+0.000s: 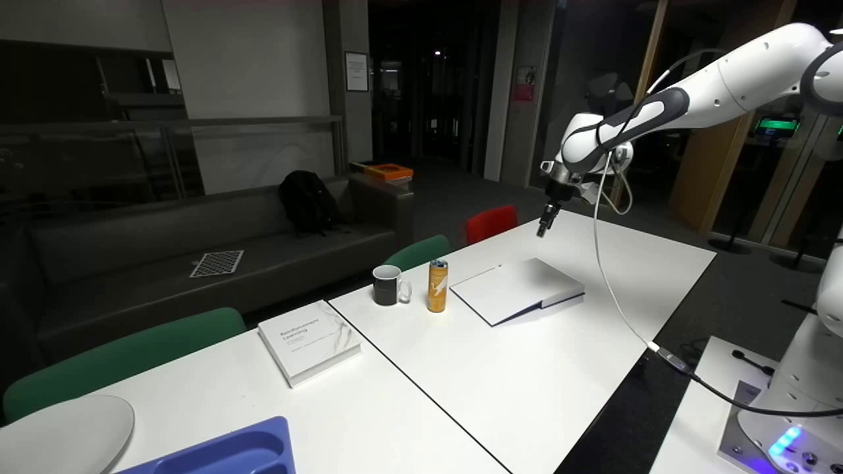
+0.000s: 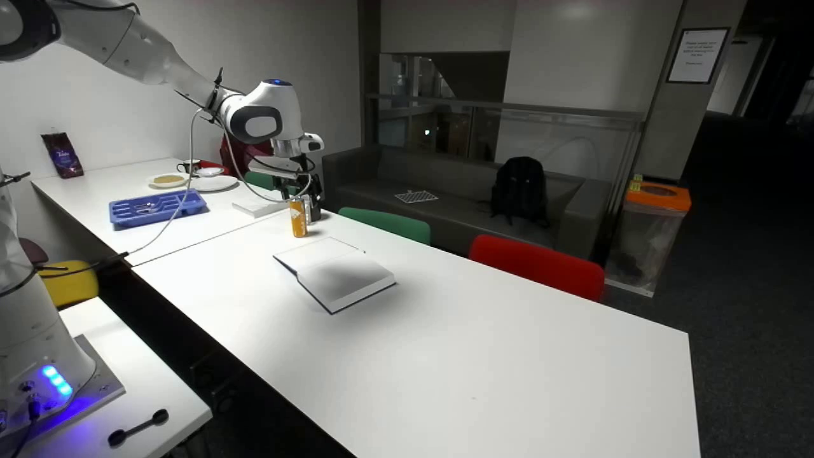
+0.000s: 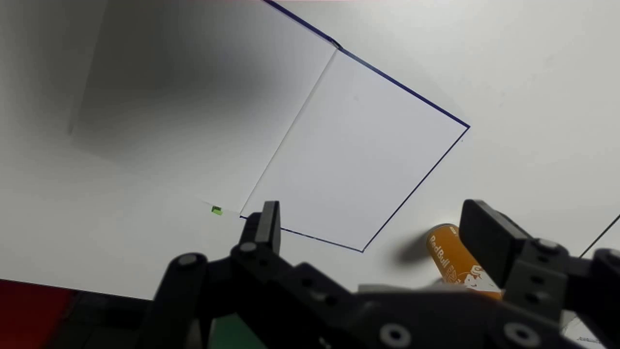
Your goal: Open the cover of the book
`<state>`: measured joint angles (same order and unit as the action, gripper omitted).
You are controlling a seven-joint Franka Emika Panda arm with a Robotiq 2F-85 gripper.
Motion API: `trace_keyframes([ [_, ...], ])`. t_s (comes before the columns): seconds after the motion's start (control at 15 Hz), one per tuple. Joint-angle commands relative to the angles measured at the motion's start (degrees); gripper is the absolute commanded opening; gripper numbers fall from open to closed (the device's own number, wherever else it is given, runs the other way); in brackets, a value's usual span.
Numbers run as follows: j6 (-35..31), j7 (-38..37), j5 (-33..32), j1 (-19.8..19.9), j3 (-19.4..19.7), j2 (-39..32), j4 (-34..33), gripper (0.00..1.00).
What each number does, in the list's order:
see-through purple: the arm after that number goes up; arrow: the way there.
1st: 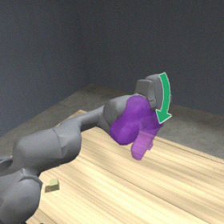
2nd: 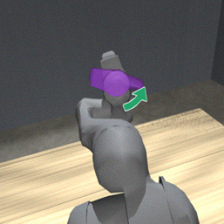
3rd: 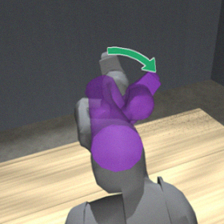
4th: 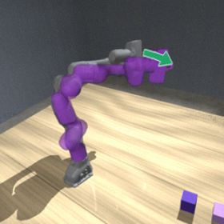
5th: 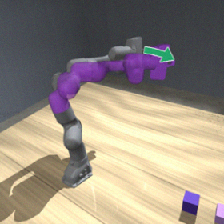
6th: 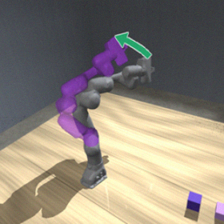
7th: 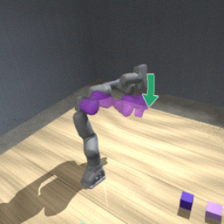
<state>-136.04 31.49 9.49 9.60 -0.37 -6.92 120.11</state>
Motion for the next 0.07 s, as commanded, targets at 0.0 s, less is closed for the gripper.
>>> trace_keyframes([
  [0.0,0.1,0.0,0.1,-1.0,1.0,0.0,-0.1,1.00],
])
